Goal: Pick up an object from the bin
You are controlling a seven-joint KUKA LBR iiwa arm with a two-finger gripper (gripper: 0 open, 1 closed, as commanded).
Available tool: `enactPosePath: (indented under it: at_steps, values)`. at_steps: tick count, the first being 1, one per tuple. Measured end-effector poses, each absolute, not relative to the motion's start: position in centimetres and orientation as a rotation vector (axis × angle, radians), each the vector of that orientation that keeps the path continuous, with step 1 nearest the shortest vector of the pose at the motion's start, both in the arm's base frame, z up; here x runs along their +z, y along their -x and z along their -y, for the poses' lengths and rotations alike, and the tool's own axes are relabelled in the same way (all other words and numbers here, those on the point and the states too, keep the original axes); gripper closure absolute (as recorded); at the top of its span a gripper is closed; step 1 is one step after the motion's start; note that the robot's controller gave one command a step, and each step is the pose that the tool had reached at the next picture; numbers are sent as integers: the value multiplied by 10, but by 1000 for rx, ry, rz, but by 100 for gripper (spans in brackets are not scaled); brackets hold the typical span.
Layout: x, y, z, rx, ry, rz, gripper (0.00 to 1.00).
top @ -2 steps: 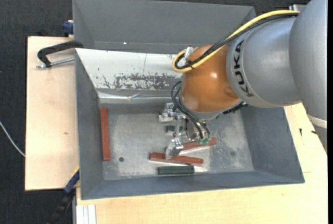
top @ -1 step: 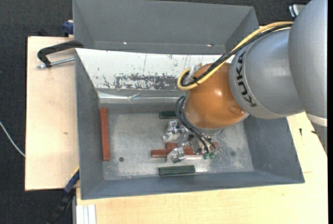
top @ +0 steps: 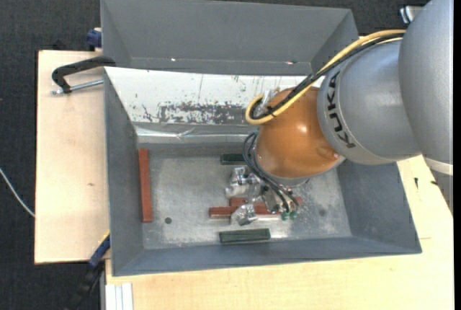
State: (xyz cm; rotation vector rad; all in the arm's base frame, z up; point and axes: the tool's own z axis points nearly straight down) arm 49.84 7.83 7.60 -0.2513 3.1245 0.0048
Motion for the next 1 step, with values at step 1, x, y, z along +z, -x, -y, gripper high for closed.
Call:
enactPosePath:
  at_steps: [1]
  values:
    - [277, -513, -50, 1, 370, -3118, 100]
